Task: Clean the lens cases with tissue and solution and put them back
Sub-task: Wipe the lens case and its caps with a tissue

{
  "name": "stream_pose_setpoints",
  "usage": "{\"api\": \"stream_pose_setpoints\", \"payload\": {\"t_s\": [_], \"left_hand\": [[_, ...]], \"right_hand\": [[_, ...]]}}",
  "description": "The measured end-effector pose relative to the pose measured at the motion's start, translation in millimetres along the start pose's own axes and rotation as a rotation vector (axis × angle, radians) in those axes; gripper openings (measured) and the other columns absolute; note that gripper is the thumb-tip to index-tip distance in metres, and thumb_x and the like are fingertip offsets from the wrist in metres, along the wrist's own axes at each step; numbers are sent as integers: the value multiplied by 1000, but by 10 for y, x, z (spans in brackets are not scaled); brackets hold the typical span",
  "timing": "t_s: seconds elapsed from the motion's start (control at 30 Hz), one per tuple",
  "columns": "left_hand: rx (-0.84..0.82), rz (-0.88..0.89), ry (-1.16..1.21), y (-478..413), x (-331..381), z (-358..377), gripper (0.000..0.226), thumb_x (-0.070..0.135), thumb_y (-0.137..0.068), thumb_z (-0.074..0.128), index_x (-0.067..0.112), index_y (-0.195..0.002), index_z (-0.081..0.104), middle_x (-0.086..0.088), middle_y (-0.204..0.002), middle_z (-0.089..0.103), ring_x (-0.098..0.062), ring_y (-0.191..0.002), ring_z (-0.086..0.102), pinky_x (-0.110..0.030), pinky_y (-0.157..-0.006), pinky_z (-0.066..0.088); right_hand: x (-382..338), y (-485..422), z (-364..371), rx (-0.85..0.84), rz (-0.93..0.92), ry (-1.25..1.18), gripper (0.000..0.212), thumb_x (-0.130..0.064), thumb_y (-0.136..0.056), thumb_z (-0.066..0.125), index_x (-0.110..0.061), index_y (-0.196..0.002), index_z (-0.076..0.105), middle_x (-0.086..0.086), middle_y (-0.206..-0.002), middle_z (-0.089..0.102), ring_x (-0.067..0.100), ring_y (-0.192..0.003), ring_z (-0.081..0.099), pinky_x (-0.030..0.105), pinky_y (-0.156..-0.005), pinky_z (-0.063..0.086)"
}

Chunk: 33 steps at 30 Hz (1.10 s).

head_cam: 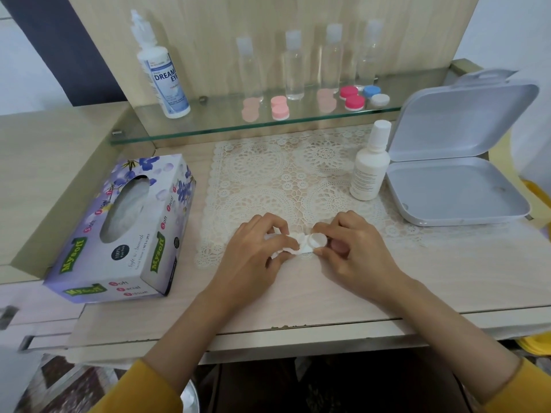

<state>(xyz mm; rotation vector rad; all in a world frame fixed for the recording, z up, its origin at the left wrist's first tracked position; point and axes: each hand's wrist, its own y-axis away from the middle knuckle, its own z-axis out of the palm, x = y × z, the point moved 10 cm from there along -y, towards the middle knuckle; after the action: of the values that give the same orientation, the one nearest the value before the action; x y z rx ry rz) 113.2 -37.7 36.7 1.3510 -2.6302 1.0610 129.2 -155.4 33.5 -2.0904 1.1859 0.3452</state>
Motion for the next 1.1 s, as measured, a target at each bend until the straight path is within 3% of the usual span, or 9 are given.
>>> {"api": "stream_pose_setpoints", "payload": {"t_s": [0.17,0.3,0.43,0.57,0.77,1.1], "left_hand": [[3,-4,-63,12,7,-8,12,28,-80,55,26,-91,61,6,-99,54,-11,-83,47,-28,-71,36],[-1,37,-61,6,31,-5,17,28,-82,56,22,-88,71,0,-97,60,-14,-81,48,-34,-63,43],[24,9,23,9,-7,-28,10,25,-81,57,25,-86,65,6,-97,53,-13,-83,49,-37,-63,46],[25,18,-46,23,10,-3,11,21,-79,54,26,-88,56,6,-96,51,-12,-82,47,-32,-66,43],[44,22,-141,12,55,-66,15,29,-80,58,23,-89,70,2,-99,61,-12,-85,49,-29,-80,32],[46,4,-129,0,32,-48,12,20,-76,55,19,-82,65,-2,-88,60,-12,-82,46,-24,-76,30]], "right_hand": [[2,-7,0,-5,9,-18,17,-12,-68,64,-9,-83,69,4,-64,47,19,-64,45,18,-62,33],[8,-3,-6,-10,9,-14,17,-14,-69,64,-10,-84,69,0,-65,44,17,-65,44,18,-62,33],[-5,-2,4,-13,7,4,15,-14,-69,63,-11,-83,69,1,-64,44,19,-63,45,20,-61,33],[-21,-9,12,-16,8,9,14,-12,-67,64,-9,-80,68,4,-62,46,21,-62,46,19,-62,33],[9,-12,-4,-5,38,-29,9,-15,-71,61,-10,-76,67,4,-63,46,20,-64,46,19,-62,34],[-4,-6,27,-18,24,-10,12,-14,-70,61,-9,-79,66,2,-65,45,17,-66,43,19,-63,34]]}}
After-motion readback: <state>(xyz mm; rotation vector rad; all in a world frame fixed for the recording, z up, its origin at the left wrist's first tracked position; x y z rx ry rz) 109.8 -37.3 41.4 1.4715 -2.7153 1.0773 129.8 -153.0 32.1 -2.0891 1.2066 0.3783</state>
